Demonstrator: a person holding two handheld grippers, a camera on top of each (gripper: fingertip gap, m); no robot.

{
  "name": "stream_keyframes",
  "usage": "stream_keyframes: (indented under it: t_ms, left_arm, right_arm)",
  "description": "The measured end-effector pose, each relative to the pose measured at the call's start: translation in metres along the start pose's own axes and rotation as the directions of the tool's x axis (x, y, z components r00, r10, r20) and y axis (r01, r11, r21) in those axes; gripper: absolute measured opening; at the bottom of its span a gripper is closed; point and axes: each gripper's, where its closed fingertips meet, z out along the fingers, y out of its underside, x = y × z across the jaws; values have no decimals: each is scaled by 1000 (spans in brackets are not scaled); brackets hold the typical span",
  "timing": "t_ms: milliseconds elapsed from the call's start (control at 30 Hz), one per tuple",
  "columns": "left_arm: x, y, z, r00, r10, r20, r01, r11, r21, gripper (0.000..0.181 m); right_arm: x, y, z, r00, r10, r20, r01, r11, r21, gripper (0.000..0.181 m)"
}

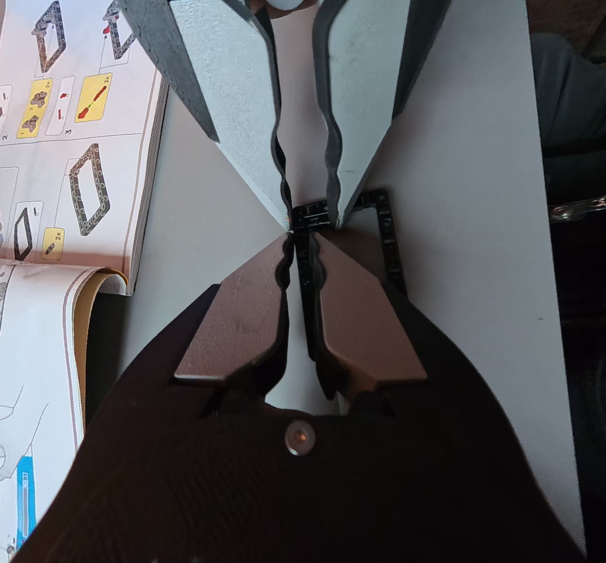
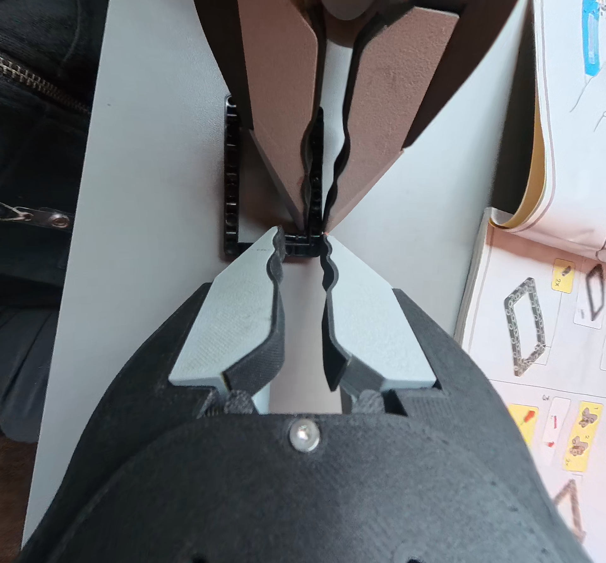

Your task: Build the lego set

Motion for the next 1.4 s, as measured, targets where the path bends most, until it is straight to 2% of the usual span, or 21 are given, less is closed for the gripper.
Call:
stream_keyframes:
  t_ms: [33, 233, 467, 700, 900, 1067, 1233, 1400]
  left_arm:
    - [0, 0, 0, 1000, -1, -4, 1, 1000, 4, 7]
    - [-2, -1, 0, 999, -42, -16, 42, 999, 15, 7]
    - [-1, -1, 0, 1000, -21, 2, 21, 1000, 11, 7]
    - [0, -1, 0, 990, -126, -64, 128, 991, 29, 7]
    - [0, 1, 0, 947, -274, -167, 283, 959, 32, 8]
    - [0, 1, 0, 946, -278, -167, 286, 958, 21, 8]
    - [0, 1, 0, 915, -347, -207, 356, 935, 4, 7]
    - [0, 1, 0, 918, -334, -215, 341, 940, -7, 7]
  right_arm:
    - [1, 1, 0, 1000, 18, 12, -18, 1000, 12, 20]
    - [3, 1, -1, 997, 72, 21, -73, 995, 68, 20]
    - [2, 0, 0, 998, 57, -16, -56, 996, 74, 20]
    - [3, 0, -1, 997, 67, -37, -64, 995, 81, 21]
    - [4, 1, -1, 995, 46, -92, -40, 997, 65, 20]
    - [3, -1, -2, 987, -10, -162, 20, 998, 62, 19]
    - [2, -2, -2, 983, -43, -180, 52, 998, 43, 16]
    - [2, -2, -2, 987, -9, -163, 19, 998, 59, 16]
